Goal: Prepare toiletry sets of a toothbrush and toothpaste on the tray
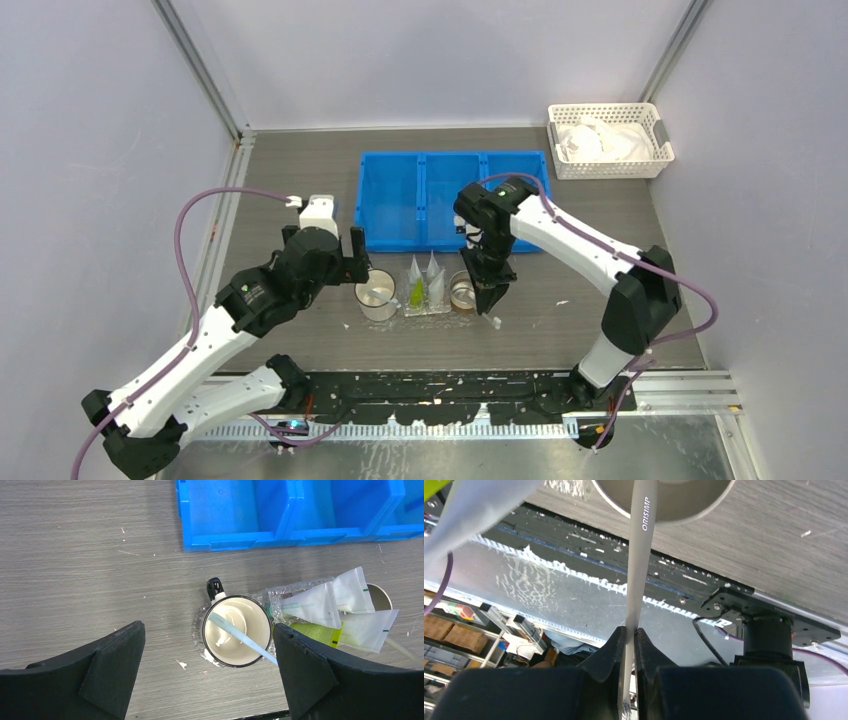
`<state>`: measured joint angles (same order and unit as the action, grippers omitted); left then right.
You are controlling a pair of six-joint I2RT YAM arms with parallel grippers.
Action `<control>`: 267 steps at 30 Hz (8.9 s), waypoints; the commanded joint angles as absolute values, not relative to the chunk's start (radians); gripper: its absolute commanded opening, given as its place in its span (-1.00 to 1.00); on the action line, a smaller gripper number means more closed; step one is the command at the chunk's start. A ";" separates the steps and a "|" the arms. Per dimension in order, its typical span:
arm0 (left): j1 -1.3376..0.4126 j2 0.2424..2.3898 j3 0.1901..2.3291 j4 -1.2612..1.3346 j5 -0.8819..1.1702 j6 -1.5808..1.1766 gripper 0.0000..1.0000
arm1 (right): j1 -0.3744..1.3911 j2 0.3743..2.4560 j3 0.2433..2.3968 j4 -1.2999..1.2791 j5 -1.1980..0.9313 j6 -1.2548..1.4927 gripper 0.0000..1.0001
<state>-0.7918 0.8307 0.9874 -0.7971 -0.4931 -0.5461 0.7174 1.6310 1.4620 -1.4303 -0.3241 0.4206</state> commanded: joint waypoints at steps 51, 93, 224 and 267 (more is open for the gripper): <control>-0.383 1.502 1.413 -0.670 -0.228 -0.258 1.00 | 0.365 1.953 1.781 -0.833 0.097 0.317 0.40; -0.227 1.765 1.619 -0.410 -0.190 -0.283 1.00 | 0.353 2.277 2.153 -0.489 0.077 0.304 0.62; -0.113 1.050 0.140 0.859 -0.216 -0.060 1.00 | 0.074 1.224 0.213 0.978 0.449 0.130 0.99; 0.057 1.548 0.347 0.973 0.109 -0.074 1.00 | 0.063 1.563 0.316 1.046 0.382 0.115 0.99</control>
